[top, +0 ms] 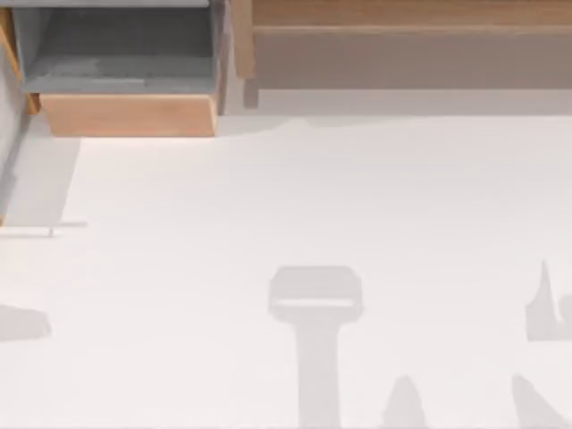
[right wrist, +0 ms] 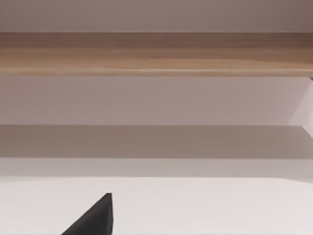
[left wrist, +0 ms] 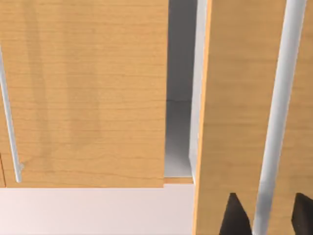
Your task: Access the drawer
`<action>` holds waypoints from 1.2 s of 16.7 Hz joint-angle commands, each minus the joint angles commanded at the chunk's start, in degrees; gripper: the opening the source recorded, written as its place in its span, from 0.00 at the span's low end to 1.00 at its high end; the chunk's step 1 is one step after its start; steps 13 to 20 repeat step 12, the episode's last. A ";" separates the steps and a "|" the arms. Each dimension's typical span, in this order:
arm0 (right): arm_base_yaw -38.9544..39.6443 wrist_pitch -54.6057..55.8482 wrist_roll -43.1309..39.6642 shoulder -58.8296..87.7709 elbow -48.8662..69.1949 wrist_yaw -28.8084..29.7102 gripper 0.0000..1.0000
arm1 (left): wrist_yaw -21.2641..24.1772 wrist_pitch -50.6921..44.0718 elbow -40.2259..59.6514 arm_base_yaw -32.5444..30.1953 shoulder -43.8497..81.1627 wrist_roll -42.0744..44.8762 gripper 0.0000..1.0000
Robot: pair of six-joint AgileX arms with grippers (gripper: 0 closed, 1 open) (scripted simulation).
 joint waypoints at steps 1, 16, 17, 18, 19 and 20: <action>0.00 0.00 0.00 0.00 0.00 0.00 1.00 | 0.00 0.00 0.00 0.00 0.00 0.00 0.60; 0.00 0.00 0.00 0.00 0.00 0.00 1.00 | 0.00 0.00 0.00 0.00 0.00 0.00 1.00; 0.00 0.00 0.00 0.00 0.00 0.00 1.00 | 0.00 0.00 0.00 0.00 0.00 0.00 1.00; 0.00 0.00 0.00 0.00 0.00 0.00 1.00 | 0.00 0.00 0.00 0.00 0.00 0.00 1.00; 0.00 0.00 0.00 0.00 0.00 0.00 1.00 | 0.00 0.00 0.00 0.00 0.00 0.00 1.00; 0.00 0.00 0.00 0.00 0.00 0.00 1.00 | 0.00 0.00 0.00 0.00 0.00 0.00 1.00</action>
